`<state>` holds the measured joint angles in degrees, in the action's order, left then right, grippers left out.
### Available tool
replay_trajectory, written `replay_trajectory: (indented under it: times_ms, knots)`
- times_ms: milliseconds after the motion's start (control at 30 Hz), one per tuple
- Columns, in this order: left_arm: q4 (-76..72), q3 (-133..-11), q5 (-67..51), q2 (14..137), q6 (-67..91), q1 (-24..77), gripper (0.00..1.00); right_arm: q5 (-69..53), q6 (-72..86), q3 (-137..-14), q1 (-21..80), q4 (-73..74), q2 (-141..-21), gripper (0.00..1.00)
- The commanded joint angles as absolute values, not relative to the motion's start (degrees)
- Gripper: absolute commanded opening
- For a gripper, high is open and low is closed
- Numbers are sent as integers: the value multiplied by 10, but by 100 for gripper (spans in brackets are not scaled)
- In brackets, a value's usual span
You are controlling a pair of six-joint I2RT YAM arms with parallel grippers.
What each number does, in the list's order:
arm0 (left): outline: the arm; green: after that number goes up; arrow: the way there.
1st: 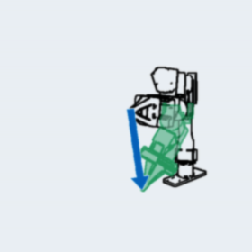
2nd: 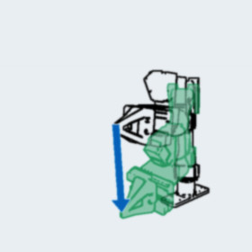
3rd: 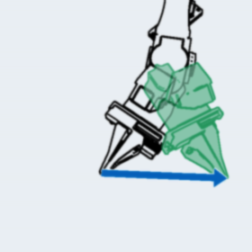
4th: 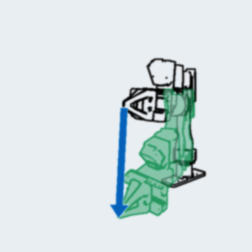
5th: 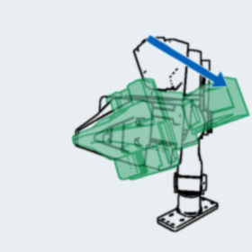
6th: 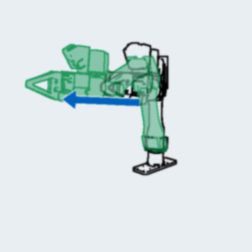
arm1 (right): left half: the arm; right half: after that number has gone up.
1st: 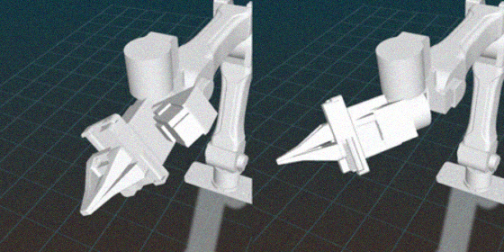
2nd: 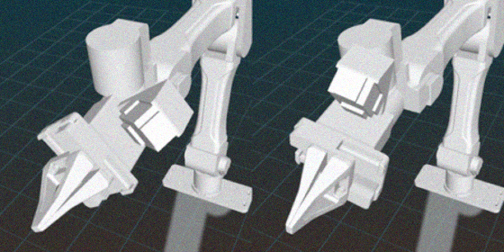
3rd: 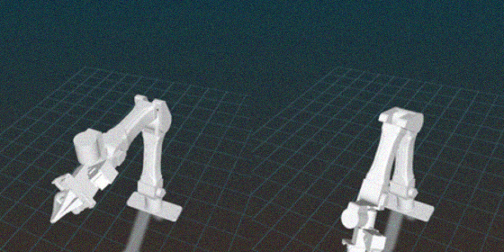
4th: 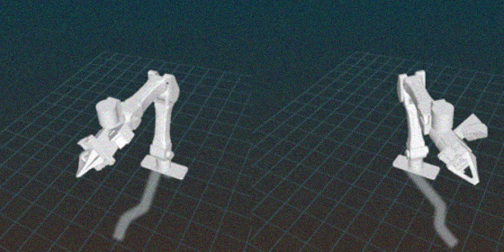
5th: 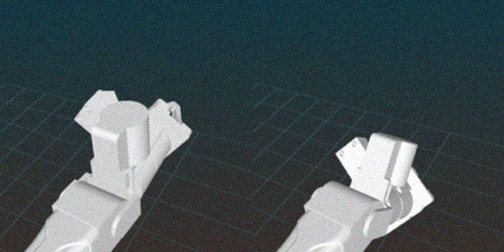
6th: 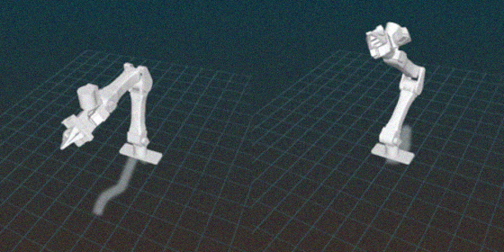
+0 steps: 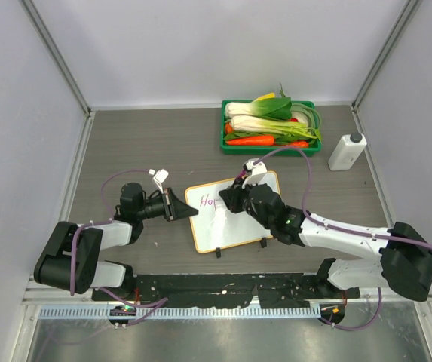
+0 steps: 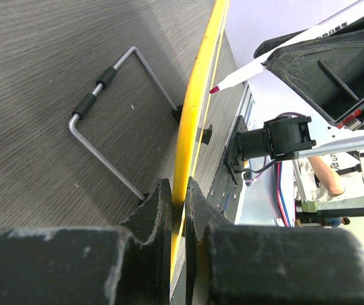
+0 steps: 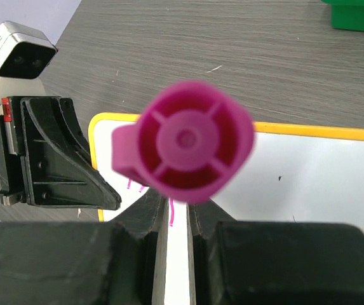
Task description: Write a sentence on the whiteboard
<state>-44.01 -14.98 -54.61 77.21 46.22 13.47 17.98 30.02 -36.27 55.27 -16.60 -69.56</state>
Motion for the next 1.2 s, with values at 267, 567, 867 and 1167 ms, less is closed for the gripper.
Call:
replay_trajectory:
  times_ms: [267,567,867,1167]
  knots:
    - [-410,-156,-504,778,444,134,0,202,307,-388,549,-214,-720,1]
    - [-410,-156,-505,779,444,134,0,234,307,-377,547,-181,-708,1]
    - [-409,-156,-504,780,443,135,0,247,300,-370,544,-155,-691,2]
    - [-410,-157,-505,783,443,134,0,212,290,-368,543,-148,-690,1]
